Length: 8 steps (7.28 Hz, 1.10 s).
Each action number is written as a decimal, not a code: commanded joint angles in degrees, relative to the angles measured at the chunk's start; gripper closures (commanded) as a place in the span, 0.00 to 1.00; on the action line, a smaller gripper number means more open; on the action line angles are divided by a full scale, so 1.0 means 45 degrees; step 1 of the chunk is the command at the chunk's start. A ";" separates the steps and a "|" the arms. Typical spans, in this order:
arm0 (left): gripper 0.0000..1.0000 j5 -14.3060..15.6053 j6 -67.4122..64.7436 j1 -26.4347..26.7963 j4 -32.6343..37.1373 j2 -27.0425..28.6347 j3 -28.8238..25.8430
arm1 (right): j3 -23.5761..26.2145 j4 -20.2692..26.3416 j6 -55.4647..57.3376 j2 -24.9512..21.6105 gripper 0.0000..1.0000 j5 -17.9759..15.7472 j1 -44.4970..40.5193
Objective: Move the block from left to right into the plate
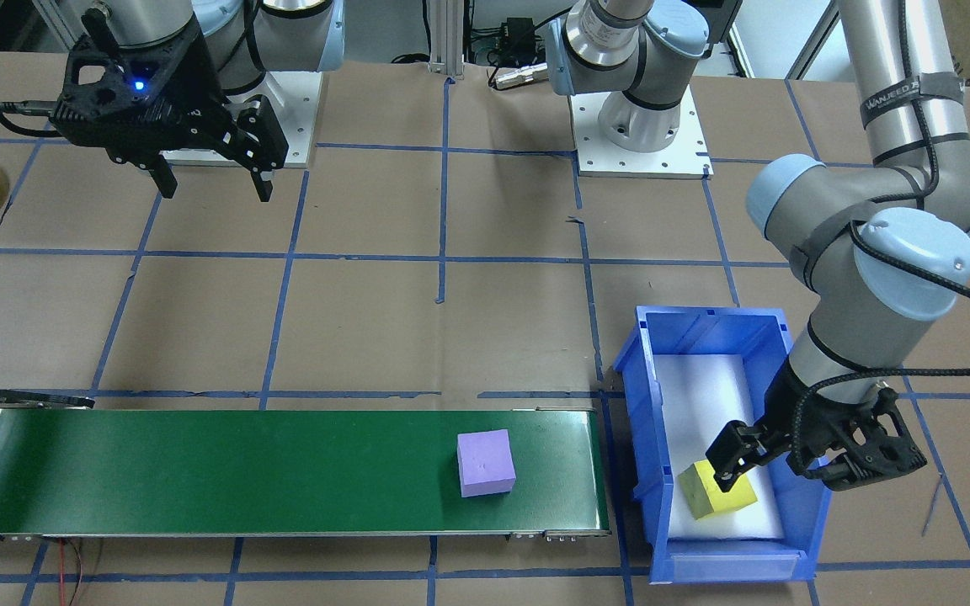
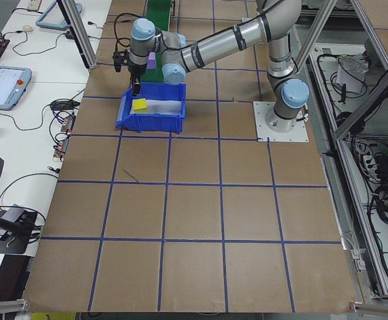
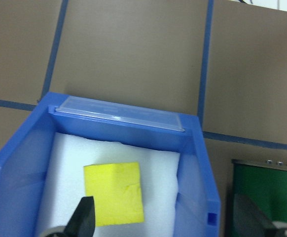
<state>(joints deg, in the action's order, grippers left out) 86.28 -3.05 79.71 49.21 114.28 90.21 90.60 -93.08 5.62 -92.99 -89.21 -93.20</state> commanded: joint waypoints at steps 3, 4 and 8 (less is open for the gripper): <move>0.00 -0.0032 -0.0588 -0.0174 -0.0583 0.1615 0.0188 | 0.0023 0.0000 0.0000 0.0000 0.00 0.0000 0.0008; 0.00 -0.0071 -0.0689 -0.0174 -0.0583 0.1694 0.0285 | 0.0004 0.0000 0.0000 0.0000 0.00 0.0000 0.0008; 0.66 -0.0266 -0.0591 -0.0174 -0.0641 0.2027 0.0287 | -0.0191 0.0097 0.0000 0.0136 0.00 -0.0077 0.0223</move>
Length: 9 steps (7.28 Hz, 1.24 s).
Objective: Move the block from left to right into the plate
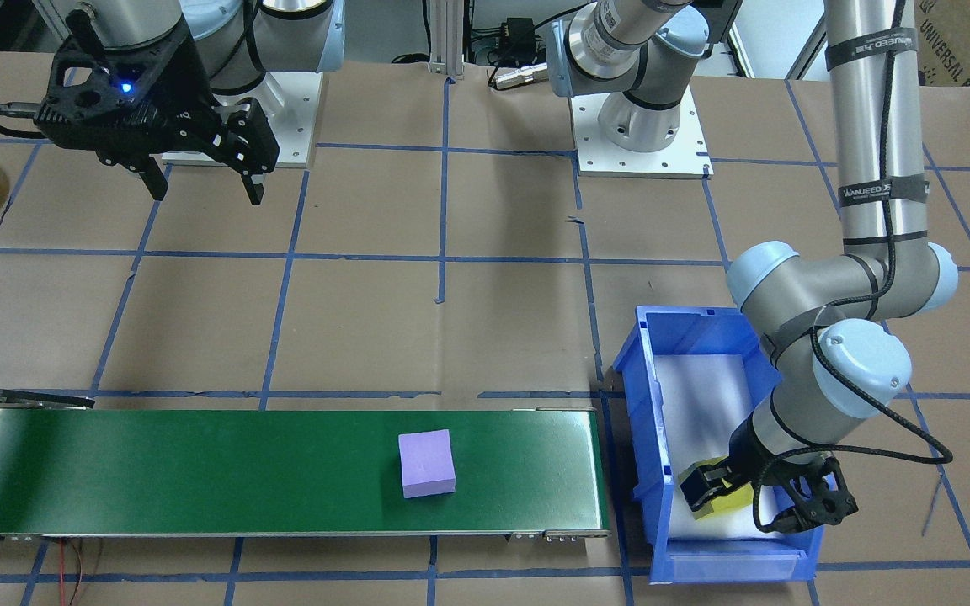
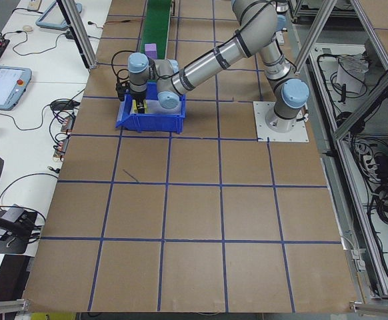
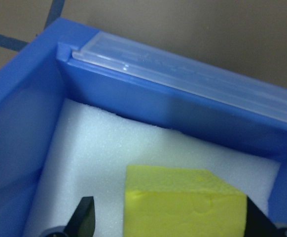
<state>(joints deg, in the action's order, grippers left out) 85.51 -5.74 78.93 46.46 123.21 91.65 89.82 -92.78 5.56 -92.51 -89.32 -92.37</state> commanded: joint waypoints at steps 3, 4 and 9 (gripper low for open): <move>0.72 -0.0407 -0.0052 0.0039 -0.0286 -0.1317 -0.0309 | 0.0138 -0.0143 -0.0006 0.0244 0.00 -0.0480 -0.0001; 0.72 -0.0640 0.0122 0.0116 -0.0363 -0.2291 -0.0212 | 0.0312 -0.0183 -0.0025 0.0381 0.02 -0.0580 0.0018; 0.70 -0.2204 -0.1197 0.2748 -0.0286 -0.3163 0.0197 | -0.0406 -0.2213 -0.0993 0.3208 0.00 -0.0230 0.2103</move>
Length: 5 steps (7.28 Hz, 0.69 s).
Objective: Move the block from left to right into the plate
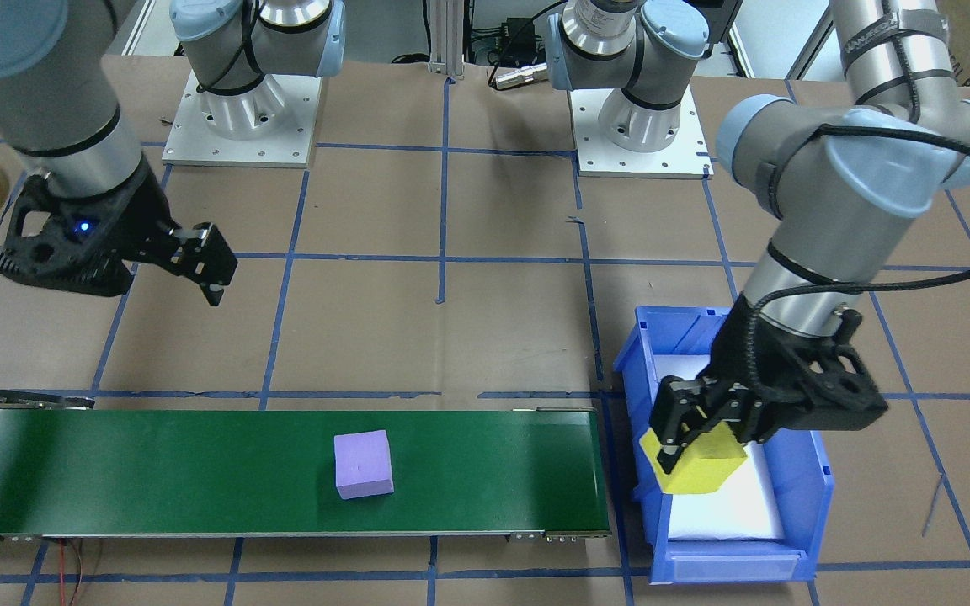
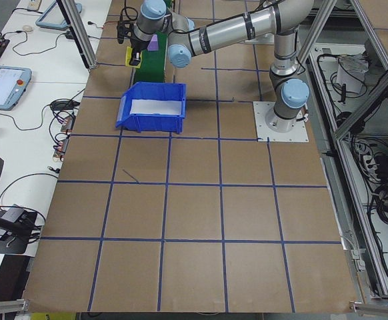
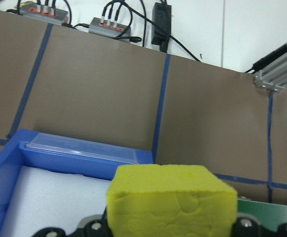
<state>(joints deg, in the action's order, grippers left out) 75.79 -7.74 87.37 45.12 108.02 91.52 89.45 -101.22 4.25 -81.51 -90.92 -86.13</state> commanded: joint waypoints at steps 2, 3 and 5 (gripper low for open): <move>0.71 -0.0066 -0.0762 0.1189 -0.0006 0.0740 0.0577 | -0.1183 -0.0338 -0.1524 0.1878 0.00 0.1561 0.1693; 0.70 -0.0066 -0.0761 0.1190 -0.0451 0.1013 0.0811 | -0.1282 -0.0338 -0.3271 0.2540 0.00 0.1805 0.2588; 0.68 0.0031 -0.0723 0.1190 -0.0592 0.1463 0.1126 | -0.1594 -0.0725 -0.5582 0.3733 0.00 0.3229 0.4135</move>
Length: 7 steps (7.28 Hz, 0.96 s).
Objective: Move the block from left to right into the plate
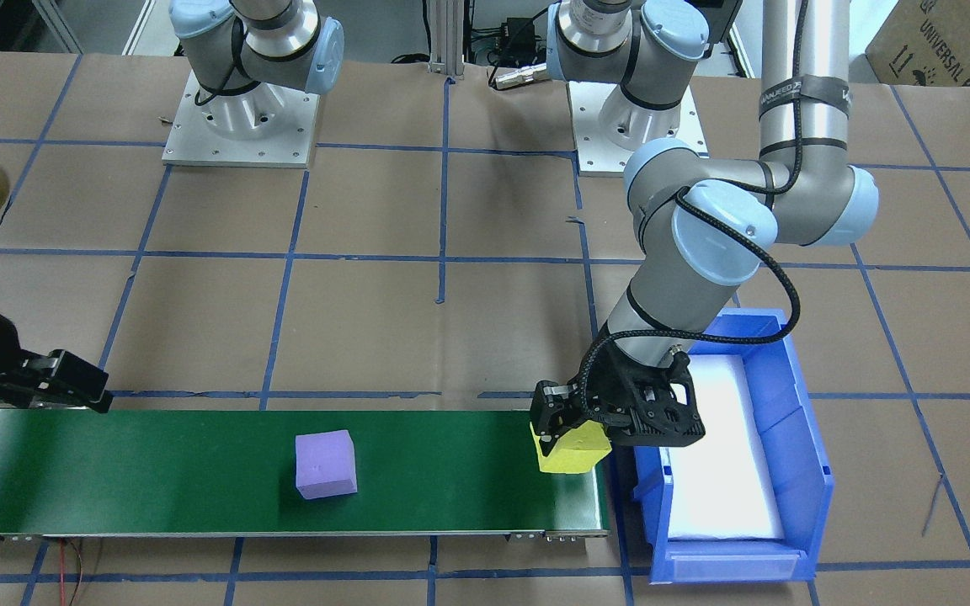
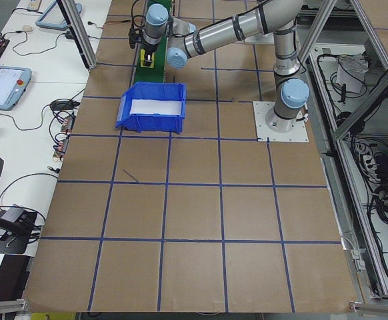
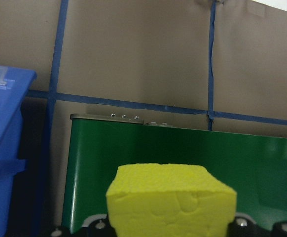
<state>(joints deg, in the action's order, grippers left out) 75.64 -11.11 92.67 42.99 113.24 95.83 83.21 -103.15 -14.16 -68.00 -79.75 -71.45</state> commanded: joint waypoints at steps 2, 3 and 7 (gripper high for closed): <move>0.02 0.0183 0.0046 -0.0008 -0.0139 0.0499 -0.0043 | -0.0365 -0.0379 -0.3355 0.1514 0.00 0.1702 0.1364; 0.00 0.0222 0.0027 -0.0008 -0.0139 0.0480 -0.0045 | -0.0327 -0.0379 -0.3396 0.1575 0.00 0.1843 0.1406; 0.00 0.2233 0.0164 -0.0066 0.2266 -0.1386 -0.0825 | -0.0190 -0.0398 -0.3357 0.1536 0.01 0.2099 0.1406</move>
<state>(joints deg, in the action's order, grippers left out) 83.06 -10.43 92.55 46.66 111.15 93.11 82.30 -104.92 -29.24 -61.02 -70.36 -65.15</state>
